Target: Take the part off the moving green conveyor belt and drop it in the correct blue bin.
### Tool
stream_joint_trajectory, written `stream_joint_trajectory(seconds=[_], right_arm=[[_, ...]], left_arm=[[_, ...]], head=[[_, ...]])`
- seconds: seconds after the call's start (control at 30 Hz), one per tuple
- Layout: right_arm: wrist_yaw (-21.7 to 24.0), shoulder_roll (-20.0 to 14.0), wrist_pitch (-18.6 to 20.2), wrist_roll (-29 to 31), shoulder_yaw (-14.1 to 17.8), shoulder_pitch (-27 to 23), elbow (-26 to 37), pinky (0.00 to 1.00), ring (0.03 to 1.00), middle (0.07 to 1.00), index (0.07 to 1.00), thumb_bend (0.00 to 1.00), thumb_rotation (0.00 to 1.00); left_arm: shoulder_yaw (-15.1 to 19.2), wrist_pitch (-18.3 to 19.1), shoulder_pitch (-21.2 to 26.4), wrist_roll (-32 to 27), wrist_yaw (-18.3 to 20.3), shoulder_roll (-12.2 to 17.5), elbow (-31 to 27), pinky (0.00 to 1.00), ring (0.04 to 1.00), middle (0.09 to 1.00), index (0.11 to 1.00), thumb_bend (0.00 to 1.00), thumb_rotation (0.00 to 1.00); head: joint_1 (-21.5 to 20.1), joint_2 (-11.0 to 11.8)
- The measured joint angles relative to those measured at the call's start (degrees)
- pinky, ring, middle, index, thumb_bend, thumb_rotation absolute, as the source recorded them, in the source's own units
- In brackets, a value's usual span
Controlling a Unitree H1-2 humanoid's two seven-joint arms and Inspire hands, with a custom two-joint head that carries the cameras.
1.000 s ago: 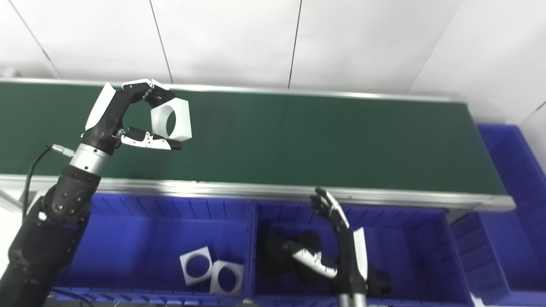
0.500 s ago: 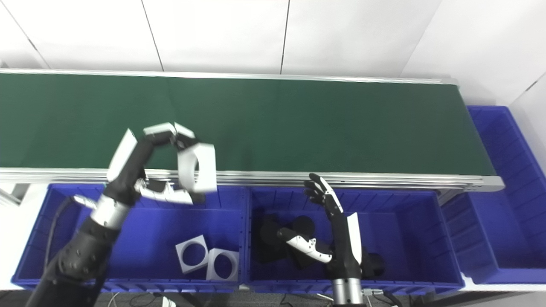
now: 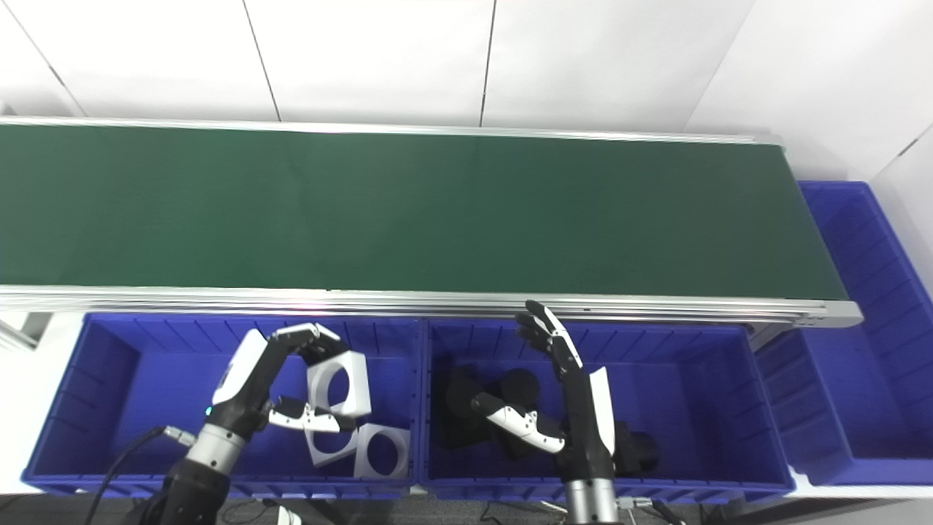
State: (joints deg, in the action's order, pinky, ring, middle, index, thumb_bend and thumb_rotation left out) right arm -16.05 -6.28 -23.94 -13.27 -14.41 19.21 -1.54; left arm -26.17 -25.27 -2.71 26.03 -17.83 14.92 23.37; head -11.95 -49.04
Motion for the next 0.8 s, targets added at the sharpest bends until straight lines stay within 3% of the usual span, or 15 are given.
stream_joint_trajectory(seconds=[0.17, 0.2, 0.23, 0.3, 0.33, 0.37, 0.47, 0.57, 0.67, 0.8], right_arm=[[0.5, 0.2, 0.0, 0.0, 0.7, 0.0, 0.0, 0.8, 0.79, 0.821, 0.883, 0.82, 0.48], [0.4, 0.2, 0.0, 0.0, 0.7, 0.0, -0.1, 0.8, 0.788, 0.819, 0.882, 0.83, 0.48], [0.4, 0.2, 0.0, 0.0, 0.7, 0.0, -0.2, 0.8, 0.788, 0.819, 0.882, 0.83, 0.48], [0.4, 0.3, 0.0, -0.1, 0.7, -0.1, -0.3, 0.78, 0.783, 0.814, 0.877, 0.83, 0.49], [0.3, 0.3, 0.0, -0.3, 0.7, -0.1, -0.3, 0.78, 0.781, 0.813, 0.877, 0.83, 0.49], [0.2, 0.3, 0.0, -0.6, 0.7, -0.1, -0.3, 0.78, 0.779, 0.813, 0.876, 0.83, 0.51], [-0.1, 0.3, 0.0, -1.4, 0.6, -0.2, -0.8, 0.78, 0.779, 0.815, 0.877, 0.83, 0.53], [-0.5, 0.0, 0.0, -1.5, 0.3, -0.3, -1.6, 0.8, 0.787, 0.817, 0.882, 0.83, 0.52], [-0.8, -0.3, 0.0, -1.0, -0.2, -0.4, -2.6, 0.8, 0.796, 0.821, 0.883, 0.83, 0.51], [-1.0, -0.5, 0.0, -0.4, -0.9, -0.4, -2.7, 0.81, 0.806, 0.829, 0.886, 0.83, 0.49]], left_arm=[[0.1, 0.0, 1.3, 5.5, -4.7, -1.0, 6.2, 0.45, 0.421, 0.493, 0.536, 0.5, 0.0], [0.5, 0.2, 1.4, 6.1, -4.7, -1.4, 6.5, 0.51, 0.554, 0.501, 0.51, 0.51, 0.0], [0.7, 0.8, 1.4, 6.4, -4.5, -1.8, 6.5, 0.53, 0.599, 0.503, 0.501, 0.51, 0.0], [1.2, 3.0, 1.3, 6.4, -1.8, -2.2, 5.6, 0.67, 0.766, 0.783, 0.776, 0.69, 0.2], [1.4, 4.3, 1.2, 5.8, 0.8, -2.2, 4.7, 0.68, 0.791, 0.823, 0.816, 0.72, 0.24], [1.8, 5.7, 1.0, 5.3, 2.8, -2.1, 3.6, 0.72, 0.845, 0.906, 0.922, 0.88, 0.48], [3.1, 7.0, -0.2, 0.2, 8.8, -1.6, 0.3, 0.78, 0.877, 0.952, 0.964, 0.97, 0.61], [4.4, 3.8, -2.2, -6.7, 13.1, -1.4, -1.6, 0.87, 0.931, 0.961, 0.97, 1.0, 0.76], [4.5, 1.0, -4.5, -12.8, 14.4, -1.5, -4.0, 0.9, 0.946, 0.964, 0.975, 1.0, 0.84], [3.2, 0.6, -6.3, -16.7, 13.6, -1.5, -9.7, 0.85, 0.907, 0.917, 0.924, 0.94, 0.88]], head=[[0.3, 0.2], [0.6, 0.4], [0.6, 0.4], [0.8, 0.8], [0.8, 0.8], [0.8, 0.9], [1.0, 1.6], [1.1, 2.5], [1.2, 2.8], [1.2, 3.3]])
